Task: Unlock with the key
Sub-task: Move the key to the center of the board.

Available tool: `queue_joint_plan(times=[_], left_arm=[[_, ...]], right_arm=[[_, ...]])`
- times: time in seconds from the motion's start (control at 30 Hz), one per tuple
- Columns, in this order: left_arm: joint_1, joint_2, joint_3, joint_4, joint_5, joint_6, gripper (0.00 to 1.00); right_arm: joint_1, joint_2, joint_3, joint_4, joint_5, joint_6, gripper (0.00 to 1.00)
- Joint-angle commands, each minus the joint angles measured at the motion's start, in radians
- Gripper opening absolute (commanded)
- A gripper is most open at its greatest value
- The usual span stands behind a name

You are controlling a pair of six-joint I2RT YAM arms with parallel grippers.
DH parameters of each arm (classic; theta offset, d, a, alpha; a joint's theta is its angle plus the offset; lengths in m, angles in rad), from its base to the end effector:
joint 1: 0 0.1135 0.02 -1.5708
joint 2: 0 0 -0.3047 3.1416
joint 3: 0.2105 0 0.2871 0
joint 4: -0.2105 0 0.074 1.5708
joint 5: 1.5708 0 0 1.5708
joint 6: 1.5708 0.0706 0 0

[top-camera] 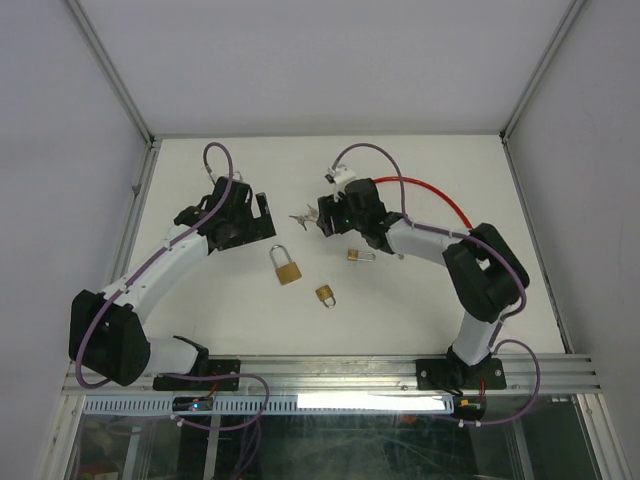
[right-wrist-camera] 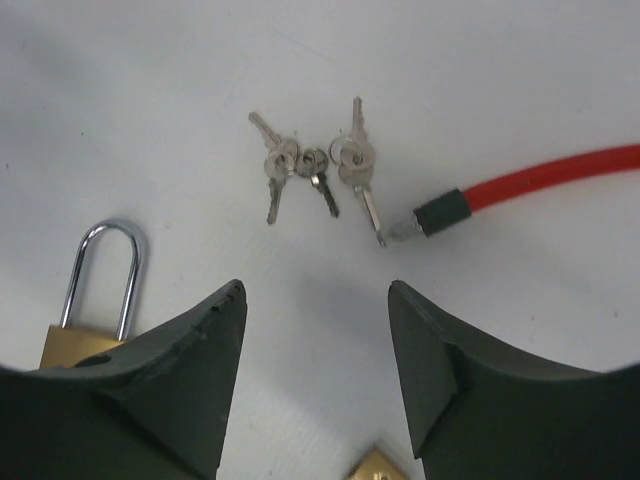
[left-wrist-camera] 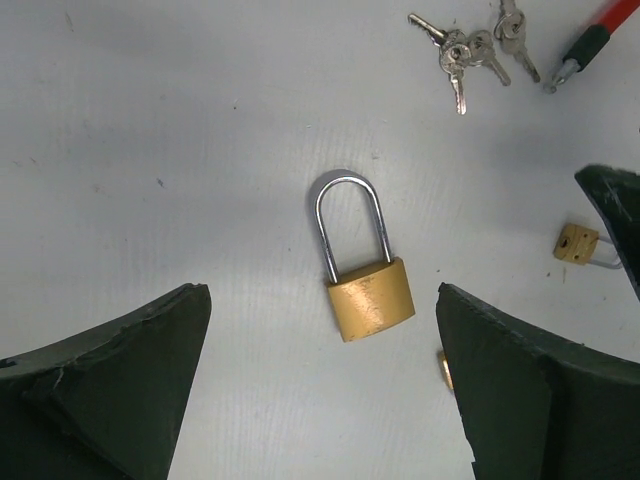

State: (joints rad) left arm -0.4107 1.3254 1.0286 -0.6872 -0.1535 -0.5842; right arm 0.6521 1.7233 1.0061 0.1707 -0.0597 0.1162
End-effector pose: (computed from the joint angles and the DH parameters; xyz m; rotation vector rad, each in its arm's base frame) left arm 0.2900 -0.1145 0.2646 -0.2797 2.5336 -0.1952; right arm 0.3478 0.2708 0.2003 -0.6068 2.0731 0.5148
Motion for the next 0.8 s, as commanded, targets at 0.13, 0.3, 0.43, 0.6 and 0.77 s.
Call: queue_joint_plan(times=[0.13,0.3,0.43,0.6,0.77], left_arm=[[0.009,-0.034,-0.005,0.005,-0.015,0.145,0.99],[0.01,-0.038,-0.021,0.005,-0.033,0.15,0.99],[0.011,-0.046,-0.022,0.009,-0.024,0.149,0.99],[0.018,-0.059,-0.031,0.011,-0.033,0.141,0.99],[0.023,-0.079,-0.046,0.011,-0.046,0.131,0.99]], right_arm=[[0.021,0.256,0.297,-0.004,0.115,-0.043,0.54],[0.022,0.382,0.431,-0.041,0.153,-0.022,0.48],[0.025,0.453,0.505,-0.082,0.153,-0.019,0.45],[0.031,0.497,0.546,-0.141,0.155,-0.025,0.4],[0.056,0.482,0.519,-0.237,0.178,-0.043,0.34]])
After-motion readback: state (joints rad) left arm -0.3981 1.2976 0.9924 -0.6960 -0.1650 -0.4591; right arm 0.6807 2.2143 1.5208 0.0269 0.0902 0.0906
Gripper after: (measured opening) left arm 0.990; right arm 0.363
